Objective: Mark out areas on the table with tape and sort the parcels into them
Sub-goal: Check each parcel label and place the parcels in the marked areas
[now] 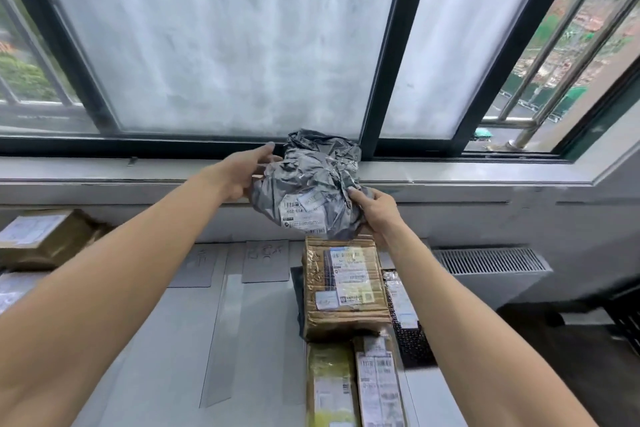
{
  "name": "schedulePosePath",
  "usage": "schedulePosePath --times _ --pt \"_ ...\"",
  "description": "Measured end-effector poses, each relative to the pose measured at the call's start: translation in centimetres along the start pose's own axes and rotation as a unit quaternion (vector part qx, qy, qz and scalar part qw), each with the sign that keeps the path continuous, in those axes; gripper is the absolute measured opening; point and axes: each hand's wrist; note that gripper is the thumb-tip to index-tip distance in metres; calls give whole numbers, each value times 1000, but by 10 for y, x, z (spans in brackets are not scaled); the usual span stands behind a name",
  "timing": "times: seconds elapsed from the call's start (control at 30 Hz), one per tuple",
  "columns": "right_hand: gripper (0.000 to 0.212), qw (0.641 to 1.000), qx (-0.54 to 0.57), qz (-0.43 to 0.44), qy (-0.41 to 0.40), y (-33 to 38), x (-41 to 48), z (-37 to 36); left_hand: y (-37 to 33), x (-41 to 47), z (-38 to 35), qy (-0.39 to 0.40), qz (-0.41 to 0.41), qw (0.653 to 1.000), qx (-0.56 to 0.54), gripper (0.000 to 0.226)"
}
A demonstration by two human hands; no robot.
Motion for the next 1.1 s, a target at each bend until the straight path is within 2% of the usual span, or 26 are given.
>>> schedulePosePath --times 0.17,0.33,0.43,0.73,0.8,0.9,1.1 --pt "34 999 26 31 -12 12 -21 25 20 -7 -21 4 -78 992 100 39" --pt "37 996 46 48 -57 19 -39 66 26 -12 -57 53 -87 986 133 36" --pt "37 995 40 43 -84 15 -41 98 33 -14 -90 63 -84 984 142 42" --pt "42 996 68 -6 -50 5 -8 182 49 -3 -187 52 -86 975 197 50" --pt "42 997 53 -11 -52 1 9 204 49 3 -213 45 -79 976 197 48" --pt "40 997 -5 -11 -73 -9 36 238 54 9 -253 49 -56 976 205 10" --pt "38 979 -169 -16 -115 -53 87 299 93 28 -334 63 21 972 227 11"
Point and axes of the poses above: each hand's wrist, its own x-axis towards the middle knuckle, its own z-axis out of the back of the hand, y = z × x, and after that the axes turned 10 degrees about -y, right-handed
